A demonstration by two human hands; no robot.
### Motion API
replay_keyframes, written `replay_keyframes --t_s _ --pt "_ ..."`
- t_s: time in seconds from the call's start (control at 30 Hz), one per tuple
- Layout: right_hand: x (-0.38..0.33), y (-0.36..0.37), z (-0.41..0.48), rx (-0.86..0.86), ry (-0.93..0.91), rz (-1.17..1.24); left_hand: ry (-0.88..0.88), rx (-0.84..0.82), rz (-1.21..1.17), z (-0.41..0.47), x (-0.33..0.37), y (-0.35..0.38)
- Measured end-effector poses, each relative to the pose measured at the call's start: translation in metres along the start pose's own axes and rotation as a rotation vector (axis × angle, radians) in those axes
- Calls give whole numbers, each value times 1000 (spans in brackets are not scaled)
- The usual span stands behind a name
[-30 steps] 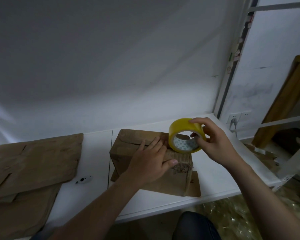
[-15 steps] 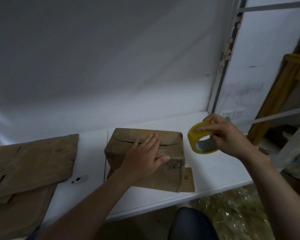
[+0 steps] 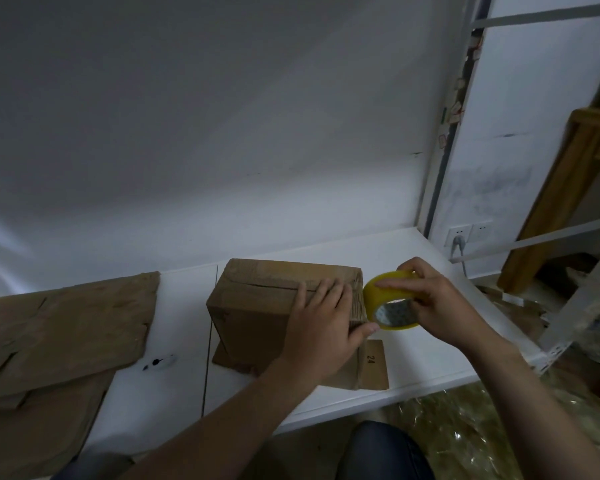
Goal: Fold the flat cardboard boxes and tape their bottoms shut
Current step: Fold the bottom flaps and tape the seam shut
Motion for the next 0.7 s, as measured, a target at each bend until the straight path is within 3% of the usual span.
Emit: replay_keyframes --t_s 0.17,0.37,0.53,0.7 --pt "2 8 -6 -172 52 -130 55 146 -16 16 -4 0" --pt "-28 27 -6 -268 44 -171 71 -130 -104 20 -63 -1" --pt "-68 61 -8 -309 2 -353 112 -148 -195 7 -113 -8" --pt "-111 93 -3 -273 -55 -377 38 -230 -323 -4 -152 -22"
Point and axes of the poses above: each hand's wrist, its own z-axis towards the middle knuckle, its own y-axis out of the palm, x = y × z, the point moved 7 cm from there along z, towards the middle knuckle, and after that the axes turned 8 degrees about x, right-handed, at the moved point
